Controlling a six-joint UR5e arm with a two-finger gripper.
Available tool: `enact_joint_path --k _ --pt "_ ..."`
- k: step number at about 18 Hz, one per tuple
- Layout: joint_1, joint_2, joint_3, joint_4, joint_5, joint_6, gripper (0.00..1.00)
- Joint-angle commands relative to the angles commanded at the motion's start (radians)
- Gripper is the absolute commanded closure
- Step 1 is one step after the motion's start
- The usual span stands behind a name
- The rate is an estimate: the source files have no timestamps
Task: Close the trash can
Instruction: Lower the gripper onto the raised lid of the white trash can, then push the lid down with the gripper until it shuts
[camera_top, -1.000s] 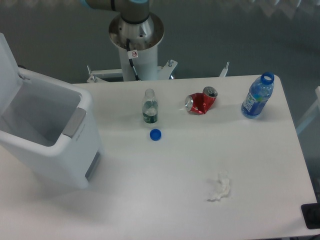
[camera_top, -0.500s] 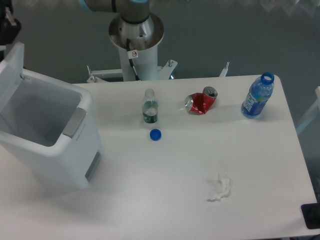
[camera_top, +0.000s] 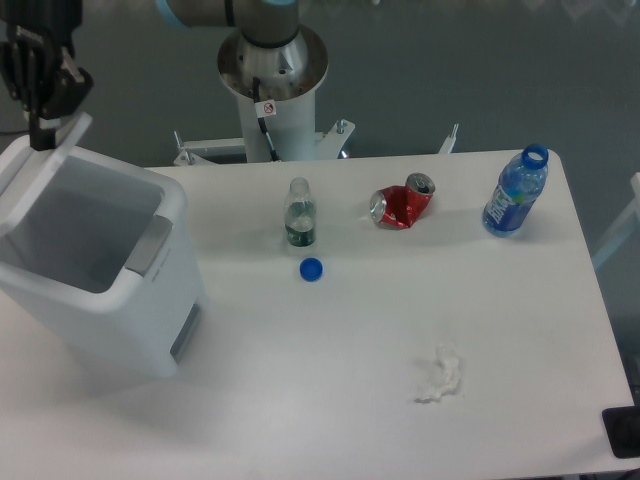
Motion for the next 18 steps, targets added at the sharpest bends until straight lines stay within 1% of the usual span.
enact_joint_path --k 3,8,18 --pt "0.017 -0.003 -0.005 0.003 0.000 0.002 1.00" --pt "0.046 -0.015 -0.040 0.005 -0.002 0.003 1.00" --pt "0.046 -0.066 -0.040 0.025 -0.002 0.002 1.00"
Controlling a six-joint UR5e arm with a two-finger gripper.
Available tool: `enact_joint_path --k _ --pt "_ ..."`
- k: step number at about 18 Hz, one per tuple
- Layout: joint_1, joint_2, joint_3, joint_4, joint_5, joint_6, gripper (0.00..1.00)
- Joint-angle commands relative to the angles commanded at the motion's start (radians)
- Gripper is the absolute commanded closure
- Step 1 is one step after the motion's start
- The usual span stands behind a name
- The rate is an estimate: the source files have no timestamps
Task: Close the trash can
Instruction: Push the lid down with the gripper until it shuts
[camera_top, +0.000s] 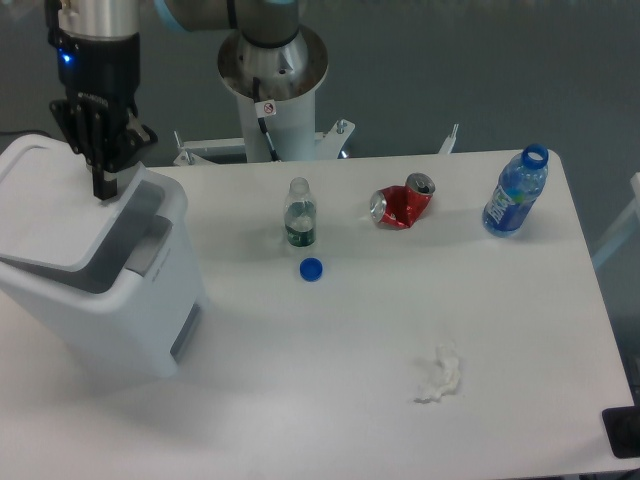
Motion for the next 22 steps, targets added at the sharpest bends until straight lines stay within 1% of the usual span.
enact_joint_path --k 22 --pt "0.000 -0.058 0.002 0.002 0.002 0.002 1.00"
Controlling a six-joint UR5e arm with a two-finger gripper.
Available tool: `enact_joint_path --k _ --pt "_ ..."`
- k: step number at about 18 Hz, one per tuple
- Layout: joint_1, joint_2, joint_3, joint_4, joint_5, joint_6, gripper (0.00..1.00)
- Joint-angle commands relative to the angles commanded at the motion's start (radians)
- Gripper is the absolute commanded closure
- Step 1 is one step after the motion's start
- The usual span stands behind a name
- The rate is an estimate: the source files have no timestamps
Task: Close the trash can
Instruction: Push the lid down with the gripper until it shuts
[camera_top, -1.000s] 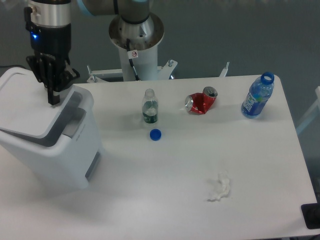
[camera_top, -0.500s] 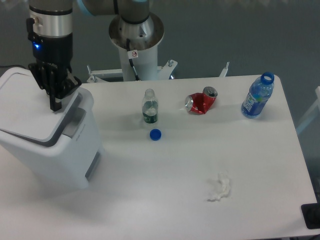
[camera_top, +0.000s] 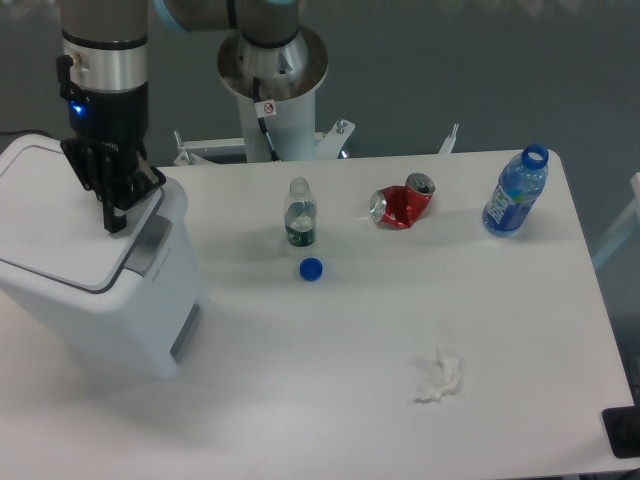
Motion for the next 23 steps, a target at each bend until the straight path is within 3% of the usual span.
enact_joint_path --k 19,21,23 --pt "0.012 -0.023 0.015 0.014 -0.003 0.006 1.00" --pt "0.031 -0.017 0.028 0.014 -0.006 0.006 0.80" --pt "0.058 -0.014 0.038 0.014 -0.015 0.006 0.44"
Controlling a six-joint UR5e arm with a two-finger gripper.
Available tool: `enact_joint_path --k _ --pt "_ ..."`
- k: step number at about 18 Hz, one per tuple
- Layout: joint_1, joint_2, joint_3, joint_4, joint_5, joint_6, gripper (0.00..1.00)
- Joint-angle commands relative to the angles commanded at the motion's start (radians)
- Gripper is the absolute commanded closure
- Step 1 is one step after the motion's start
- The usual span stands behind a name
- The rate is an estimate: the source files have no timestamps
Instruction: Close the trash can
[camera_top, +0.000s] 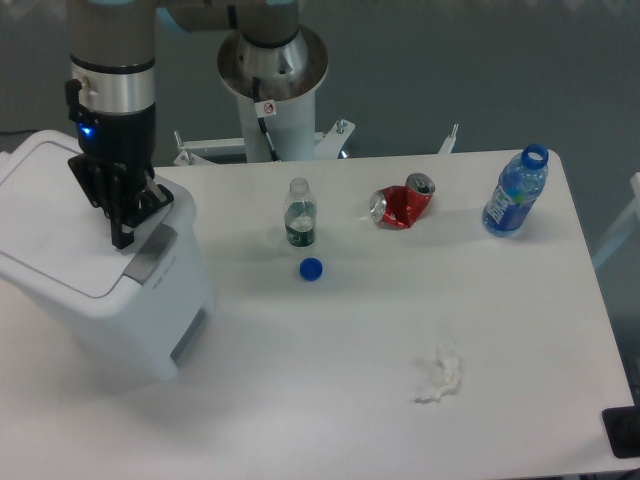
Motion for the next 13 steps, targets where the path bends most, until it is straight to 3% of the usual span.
enact_joint_path --k 1,2,3,7,11,13 --pt "0.023 0.002 0.005 0.000 0.000 0.002 0.31" --pt "0.046 0.003 0.005 0.000 0.000 0.000 0.08" --pt "0.067 0.005 0.005 0.000 0.000 -0.002 0.00" --pt "0.193 -0.008 0.003 -0.002 0.003 0.029 0.00" --pt "0.316 -0.069 0.005 -0.002 0.011 0.147 0.00" --pt "0.363 -0.127 0.006 -0.002 0.012 0.245 0.00"
